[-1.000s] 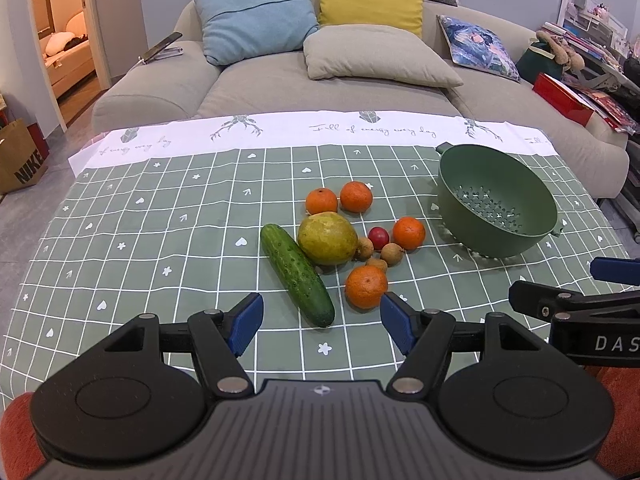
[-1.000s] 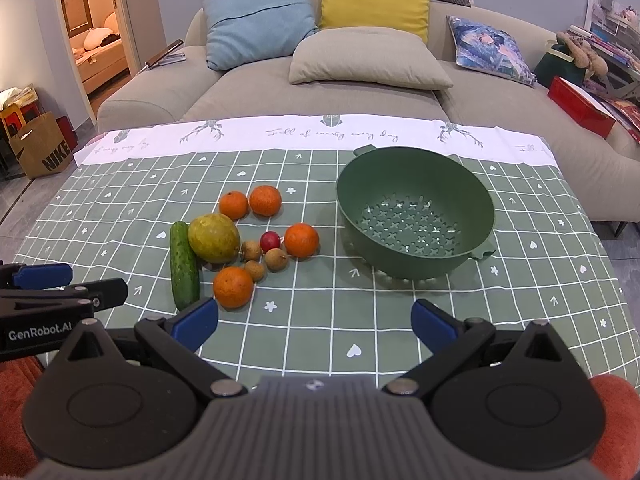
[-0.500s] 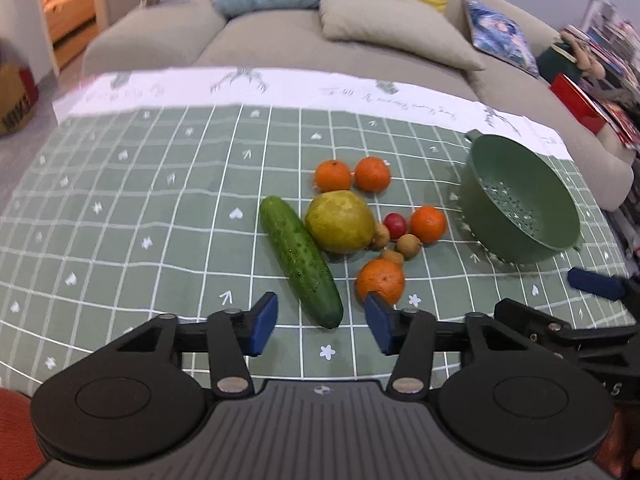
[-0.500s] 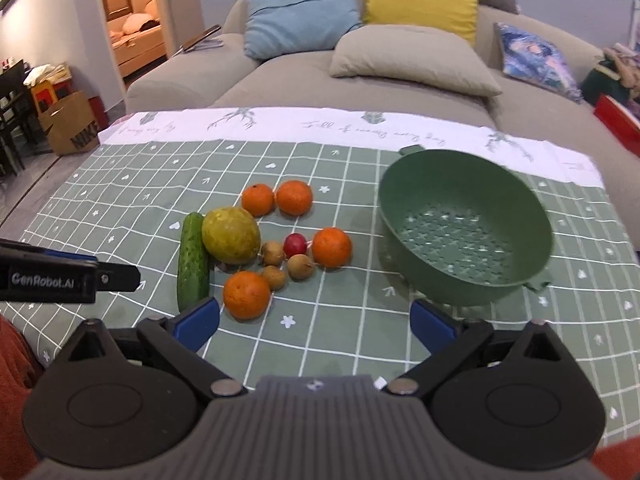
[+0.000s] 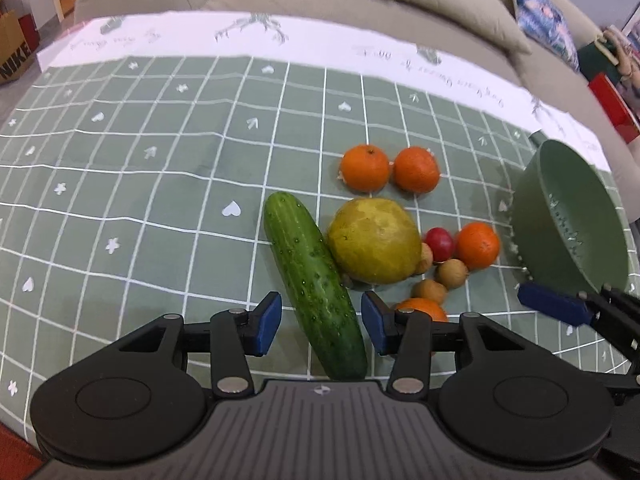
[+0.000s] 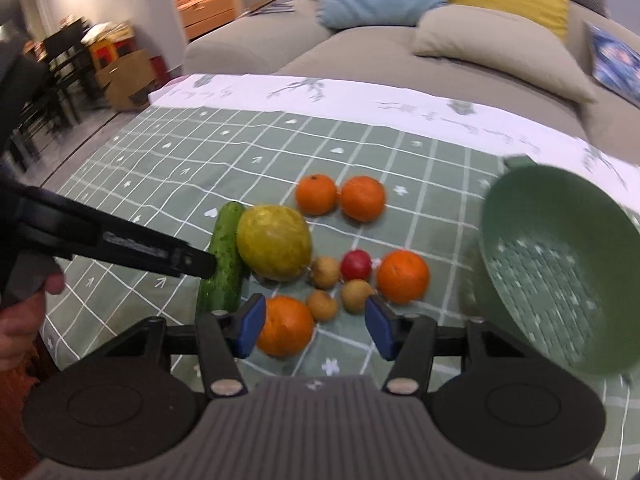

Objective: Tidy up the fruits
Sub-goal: 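Grasp the cucumber with the left tool while the right tool grasps the yellow pear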

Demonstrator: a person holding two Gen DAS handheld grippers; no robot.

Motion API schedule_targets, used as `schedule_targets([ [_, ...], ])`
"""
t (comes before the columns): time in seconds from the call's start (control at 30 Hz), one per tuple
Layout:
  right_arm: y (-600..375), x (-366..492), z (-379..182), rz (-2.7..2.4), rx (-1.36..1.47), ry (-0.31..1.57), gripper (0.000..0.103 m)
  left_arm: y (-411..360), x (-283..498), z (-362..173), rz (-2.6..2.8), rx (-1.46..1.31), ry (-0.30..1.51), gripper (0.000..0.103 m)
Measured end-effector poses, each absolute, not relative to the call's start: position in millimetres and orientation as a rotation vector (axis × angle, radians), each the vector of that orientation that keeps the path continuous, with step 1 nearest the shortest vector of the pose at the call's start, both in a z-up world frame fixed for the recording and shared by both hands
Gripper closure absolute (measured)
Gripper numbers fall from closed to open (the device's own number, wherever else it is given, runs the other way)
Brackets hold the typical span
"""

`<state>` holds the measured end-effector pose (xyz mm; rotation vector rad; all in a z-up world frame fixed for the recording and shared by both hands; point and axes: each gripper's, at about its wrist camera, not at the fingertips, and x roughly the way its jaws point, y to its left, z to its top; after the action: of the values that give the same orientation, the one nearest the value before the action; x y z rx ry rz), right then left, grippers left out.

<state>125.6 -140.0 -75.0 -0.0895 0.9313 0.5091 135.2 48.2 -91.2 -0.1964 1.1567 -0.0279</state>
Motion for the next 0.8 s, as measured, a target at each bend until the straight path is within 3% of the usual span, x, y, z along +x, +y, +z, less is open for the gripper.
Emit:
schedule_targets([
  [0.5, -109.3, 168.7, -105.8, 0.701, -0.306, 0.909, 0.047, 59.1, 165.7, -125.3, -0.052, -0.264, 1.232, 0.043],
  [0.63, -98.6, 173.4, -110.5, 0.748, -0.39, 0.87, 0.042, 66.8, 163.0, -123.2, -0.075, -0.305, 1.227, 0.054],
  [0.8, -83.6, 186.3, -115.3, 0.814, -0.432, 0.847, 0.038, 79.6, 158.6, -115.9, -0.045, -0.344, 1.243, 0.055],
])
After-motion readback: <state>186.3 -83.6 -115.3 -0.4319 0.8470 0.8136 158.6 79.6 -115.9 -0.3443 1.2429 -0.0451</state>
